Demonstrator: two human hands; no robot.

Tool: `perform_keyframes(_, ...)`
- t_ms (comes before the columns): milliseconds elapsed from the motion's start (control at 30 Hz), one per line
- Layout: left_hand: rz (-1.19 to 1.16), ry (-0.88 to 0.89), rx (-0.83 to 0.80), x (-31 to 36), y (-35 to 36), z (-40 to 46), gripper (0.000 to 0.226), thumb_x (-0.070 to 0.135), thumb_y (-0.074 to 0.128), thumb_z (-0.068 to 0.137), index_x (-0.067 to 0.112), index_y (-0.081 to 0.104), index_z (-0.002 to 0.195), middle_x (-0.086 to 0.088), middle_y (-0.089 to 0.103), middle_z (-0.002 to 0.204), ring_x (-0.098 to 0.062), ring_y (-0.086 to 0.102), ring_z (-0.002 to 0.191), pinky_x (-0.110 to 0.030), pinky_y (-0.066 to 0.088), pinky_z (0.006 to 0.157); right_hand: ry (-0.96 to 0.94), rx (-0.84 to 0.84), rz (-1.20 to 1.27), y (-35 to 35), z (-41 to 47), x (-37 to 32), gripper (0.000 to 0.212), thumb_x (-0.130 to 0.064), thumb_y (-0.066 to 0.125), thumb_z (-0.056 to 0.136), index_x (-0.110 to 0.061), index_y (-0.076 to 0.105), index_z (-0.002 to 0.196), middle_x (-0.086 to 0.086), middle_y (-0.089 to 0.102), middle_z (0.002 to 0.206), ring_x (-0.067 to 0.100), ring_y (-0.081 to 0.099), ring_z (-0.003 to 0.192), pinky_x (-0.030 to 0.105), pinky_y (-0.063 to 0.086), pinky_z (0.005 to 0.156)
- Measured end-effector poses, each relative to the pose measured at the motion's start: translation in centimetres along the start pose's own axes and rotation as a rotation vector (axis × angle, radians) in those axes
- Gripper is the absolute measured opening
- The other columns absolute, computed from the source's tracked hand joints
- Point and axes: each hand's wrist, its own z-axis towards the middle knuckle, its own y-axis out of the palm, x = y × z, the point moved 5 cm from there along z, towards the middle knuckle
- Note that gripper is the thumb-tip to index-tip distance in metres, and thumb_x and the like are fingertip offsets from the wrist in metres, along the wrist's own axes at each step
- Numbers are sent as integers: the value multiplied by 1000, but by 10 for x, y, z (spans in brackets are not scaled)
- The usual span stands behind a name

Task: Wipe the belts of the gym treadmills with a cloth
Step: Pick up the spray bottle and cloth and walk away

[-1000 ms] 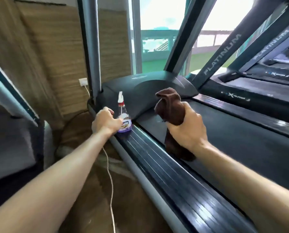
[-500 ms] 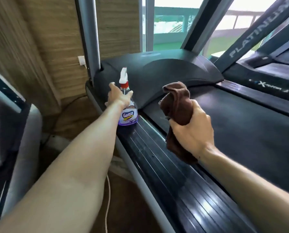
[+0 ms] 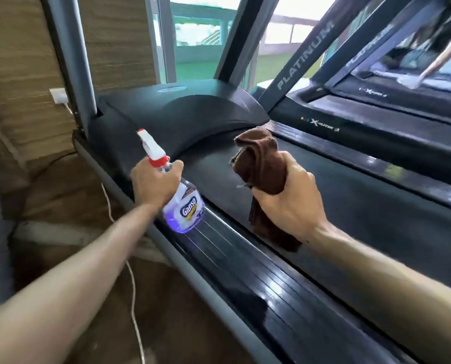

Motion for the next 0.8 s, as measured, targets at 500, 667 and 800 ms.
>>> perform_keyframes(500,-404,228,-609,344,28,-303,27,26,65,93,16,59,69,-3,61,68,-28,57,71,-32,40,72,213,487,-204,-393,-196,-16,50,-46,74,71,-36,60,118,-12,73,99,21,70,96,44,57,89)
perform_keyframes(667,-442,294,-849,435,71,-411,25,35,62,97,21,62,76,-4,68,80,-25,65,83,-36,49,80,217,612,-317,-524,-233,-4,51,-45,77,70,-35,60,117,-12,71,101,20,67,96,43,56,89)
perform_keyframes(800,-539,314,-1055,487,135,-499,7,27,65,99,28,71,103,1,73,88,-17,74,72,-31,61,66,240,737,-340,-601,-255,56,48,-39,81,72,-33,64,117,-15,68,92,16,66,91,37,56,82)
